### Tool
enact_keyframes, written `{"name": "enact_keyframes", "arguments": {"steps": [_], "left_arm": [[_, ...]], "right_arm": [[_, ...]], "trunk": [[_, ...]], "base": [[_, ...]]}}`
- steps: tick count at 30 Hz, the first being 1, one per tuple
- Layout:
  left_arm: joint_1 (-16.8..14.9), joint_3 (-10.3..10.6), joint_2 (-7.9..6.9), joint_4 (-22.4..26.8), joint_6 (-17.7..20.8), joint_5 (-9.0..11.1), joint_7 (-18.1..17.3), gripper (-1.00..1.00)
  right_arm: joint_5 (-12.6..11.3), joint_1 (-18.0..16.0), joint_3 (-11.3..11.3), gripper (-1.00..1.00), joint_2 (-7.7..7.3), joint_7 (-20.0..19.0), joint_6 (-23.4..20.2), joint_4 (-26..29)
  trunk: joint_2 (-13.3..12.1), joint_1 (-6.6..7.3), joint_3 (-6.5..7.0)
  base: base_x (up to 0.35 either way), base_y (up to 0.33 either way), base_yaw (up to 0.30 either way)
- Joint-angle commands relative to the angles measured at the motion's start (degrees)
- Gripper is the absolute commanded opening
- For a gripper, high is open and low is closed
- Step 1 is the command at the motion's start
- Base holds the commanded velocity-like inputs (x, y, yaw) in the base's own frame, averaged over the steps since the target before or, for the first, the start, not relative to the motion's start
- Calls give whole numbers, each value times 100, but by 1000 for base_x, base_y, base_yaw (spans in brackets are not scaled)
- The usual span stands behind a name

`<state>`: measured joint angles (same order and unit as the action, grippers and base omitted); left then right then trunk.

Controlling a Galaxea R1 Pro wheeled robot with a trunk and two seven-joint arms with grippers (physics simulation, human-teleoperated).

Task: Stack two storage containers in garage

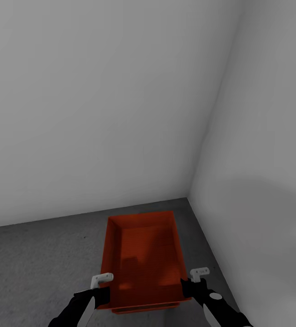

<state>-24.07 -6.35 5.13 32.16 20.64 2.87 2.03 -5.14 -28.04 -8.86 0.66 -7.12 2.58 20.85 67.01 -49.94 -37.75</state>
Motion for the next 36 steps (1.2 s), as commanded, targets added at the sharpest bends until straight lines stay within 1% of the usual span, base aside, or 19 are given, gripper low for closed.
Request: {"name": "enact_keyframes", "arguments": {"steps": [1, 4, 26, 36], "left_arm": [[-3, -42, -81, 203, -174, -133, 157, -100], [-3, -42, -82, 203, -174, -136, 157, -100], [-2, -42, -74, 203, -174, -141, 157, -100], [-7, -42, -74, 203, -174, -140, 157, -100]], "right_arm": [[-66, 0, -160, -100, -7, -185, 23, -19], [-66, 0, -161, -100, -5, -185, 23, -19], [-66, 1, -160, -100, -10, -185, 23, -19], [-66, 1, -162, -100, -9, -185, 22, -19]], "trunk": [[3, 0, -5], [3, 0, -5], [885, -483, -400], [885, -483, -400]], "base": [[0, 0, 0], [0, 0, 0], [0, 0, 0], [0, 0, 0]]}}
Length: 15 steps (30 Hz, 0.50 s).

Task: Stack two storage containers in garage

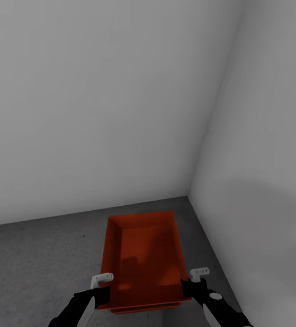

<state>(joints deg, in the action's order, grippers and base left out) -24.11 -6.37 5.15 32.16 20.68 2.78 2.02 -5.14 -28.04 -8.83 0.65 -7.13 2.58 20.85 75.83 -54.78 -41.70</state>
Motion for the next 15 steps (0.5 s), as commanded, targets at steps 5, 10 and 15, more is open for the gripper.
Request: {"name": "enact_keyframes", "arguments": {"steps": [5, 10, 15], "left_arm": [[-1, -39, -75, 203, -179, -134, 158, -100], [1, -39, -75, 203, -179, -137, 159, -100], [0, -39, -75, 203, -179, -138, 161, -100]], "right_arm": [[-66, 0, -166, -100, -9, -183, 21, -20], [-66, 0, -165, -100, -6, -183, 22, -20], [-66, 1, -164, -100, -9, -183, 23, -20]], "trunk": [[3, 0, -5], [3, 0, -5], [3, 0, -5]], "base": [[0, 0, 0], [0, 0, 0], [0, 0, 0]]}}
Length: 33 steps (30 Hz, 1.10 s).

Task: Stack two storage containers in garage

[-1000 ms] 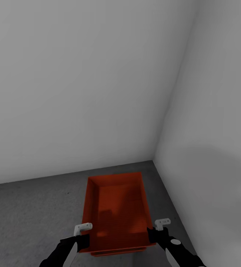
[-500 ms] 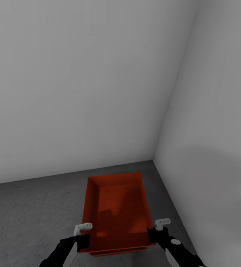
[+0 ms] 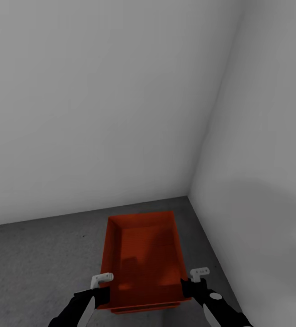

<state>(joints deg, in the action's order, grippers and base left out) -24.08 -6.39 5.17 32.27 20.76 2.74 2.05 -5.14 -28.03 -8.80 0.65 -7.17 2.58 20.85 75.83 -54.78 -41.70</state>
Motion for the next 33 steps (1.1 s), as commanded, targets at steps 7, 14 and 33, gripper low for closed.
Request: {"name": "enact_keyframes", "arguments": {"steps": [7, 14, 33], "left_arm": [[-1, -38, -78, 192, -187, -133, 156, -100], [-2, -38, -78, 192, -187, -133, 156, -100], [-2, -38, -78, 192, -187, -133, 156, -100]], "right_arm": [[-66, 0, -174, -100, -7, -180, 16, -20], [-66, 0, -171, -100, -6, -180, 16, -20], [-66, 0, -166, -100, -7, -180, 24, -20]], "trunk": [[3, 0, -39], [3, 0, -102], [3, 0, -134]], "base": [[0, 0, 0], [0, 0, 0], [0, 0, 0]]}}
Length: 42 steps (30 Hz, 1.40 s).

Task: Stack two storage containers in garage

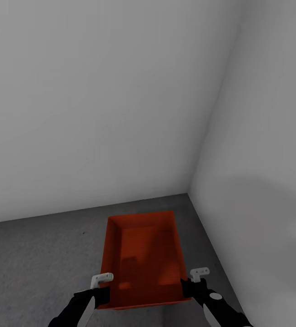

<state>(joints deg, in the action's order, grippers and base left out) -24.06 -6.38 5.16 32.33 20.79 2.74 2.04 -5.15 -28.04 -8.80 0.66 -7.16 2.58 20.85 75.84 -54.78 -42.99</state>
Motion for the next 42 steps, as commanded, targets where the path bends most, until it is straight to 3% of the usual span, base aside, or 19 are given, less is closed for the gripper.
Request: {"name": "enact_keyframes", "arguments": {"steps": [1, 7, 29, 42], "left_arm": [[-3, -39, -77, 186, -190, -133, 156, -100], [-5, -38, -77, 186, -190, -133, 156, -100], [-4, -39, -77, 186, -190, -133, 159, -100], [-5, -38, -77, 186, -190, -135, 157, -100]], "right_arm": [[-66, 1, -168, -100, -7, -180, 23, -20], [-66, 0, -167, -100, -10, -180, 23, -20], [-66, 1, -166, -100, -8, -180, 23, -20], [-66, 1, -169, -100, -9, -180, 23, -20]], "trunk": [[2, 0, -5], [2, 0, -5], [885, -483, -400], [885, -483, -400]], "base": [[0, 0, 0], [0, 0, 0], [0, 0, 0], [0, 0, 0]]}}
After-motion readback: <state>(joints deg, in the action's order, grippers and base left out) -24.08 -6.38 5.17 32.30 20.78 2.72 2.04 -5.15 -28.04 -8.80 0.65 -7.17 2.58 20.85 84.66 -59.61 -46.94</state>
